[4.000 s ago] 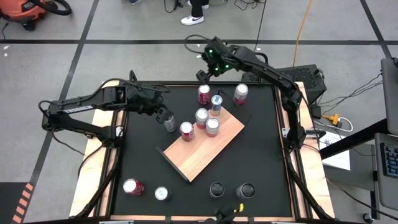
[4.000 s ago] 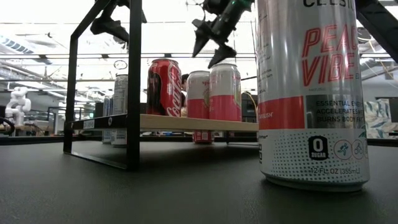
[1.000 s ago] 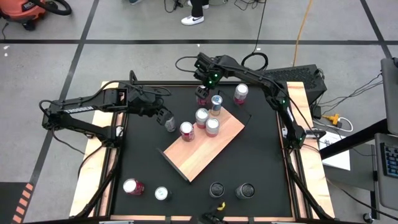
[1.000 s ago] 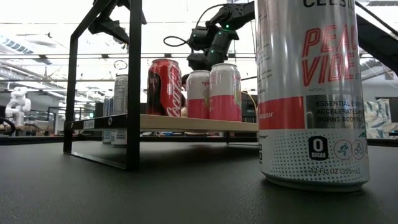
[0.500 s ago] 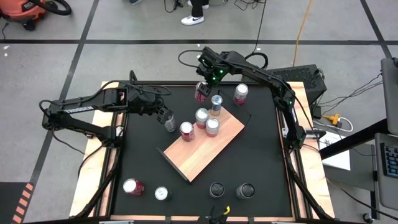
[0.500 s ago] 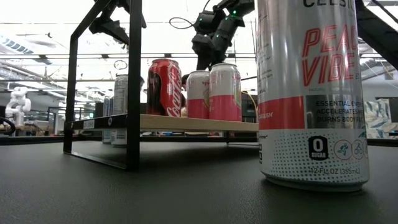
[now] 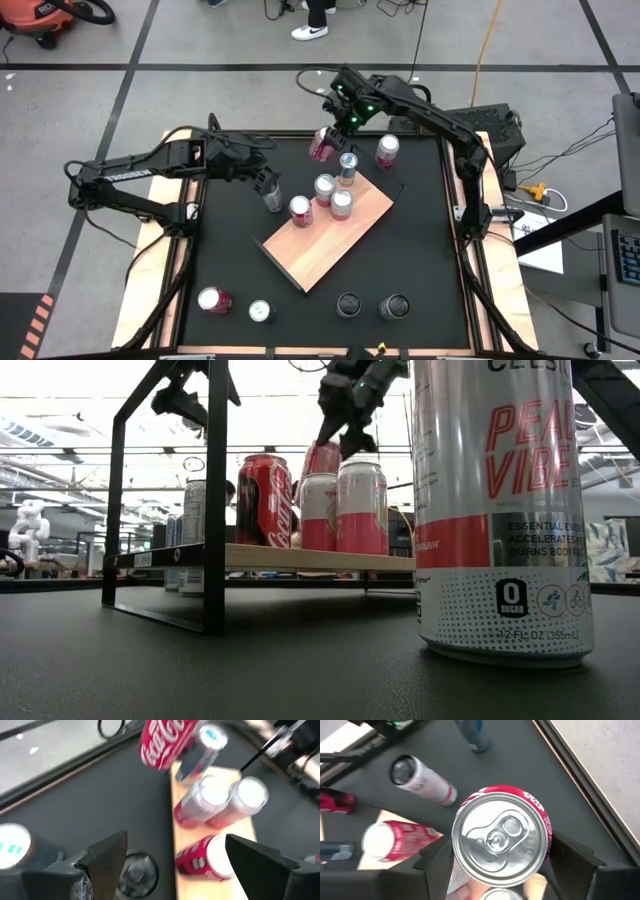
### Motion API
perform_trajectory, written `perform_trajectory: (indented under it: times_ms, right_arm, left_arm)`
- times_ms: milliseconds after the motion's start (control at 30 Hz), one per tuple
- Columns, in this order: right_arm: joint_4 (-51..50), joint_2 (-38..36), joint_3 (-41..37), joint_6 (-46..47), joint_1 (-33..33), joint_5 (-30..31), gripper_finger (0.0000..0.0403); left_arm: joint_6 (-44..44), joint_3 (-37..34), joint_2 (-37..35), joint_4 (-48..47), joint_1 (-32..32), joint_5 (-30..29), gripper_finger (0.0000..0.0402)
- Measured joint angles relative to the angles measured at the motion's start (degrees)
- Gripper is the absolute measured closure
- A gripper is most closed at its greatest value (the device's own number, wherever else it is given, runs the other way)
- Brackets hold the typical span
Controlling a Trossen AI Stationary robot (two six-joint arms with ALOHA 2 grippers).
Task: Place canned beverage on shelf
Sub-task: Put the top red white soda can on the shelf aligned with the other red white soda can
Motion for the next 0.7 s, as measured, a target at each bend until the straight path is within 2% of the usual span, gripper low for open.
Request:
perform_trajectory:
  times_ms: [167, 400, 567, 700]
  right_arm:
    - [0.27, -3.21, 0.00, 1.48, 0.13, -3.07, 0.0151]
    - [0.80, -6.88, 0.00, 5.38, 0.94, -7.56, 0.0151]
    - [0.89, -8.52, 0.02, 7.88, 2.17, -11.57, 0.0151]
    - [0.87, -9.22, 0.02, 9.60, 3.59, -12.13, 0.0151]
  left_arm:
    - [3.90, 0.00, 0.01, 6.89, -0.01, -0.58, 0.0063]
    - [14.60, -0.01, 0.40, 19.23, -0.04, -0.48, 0.0062]
    - [21.26, 0.00, 1.27, 23.05, -0.21, -0.36, 0.0030]
    - [23.11, -0.02, 3.12, 25.86, -0.62, 0.93, 0.0005]
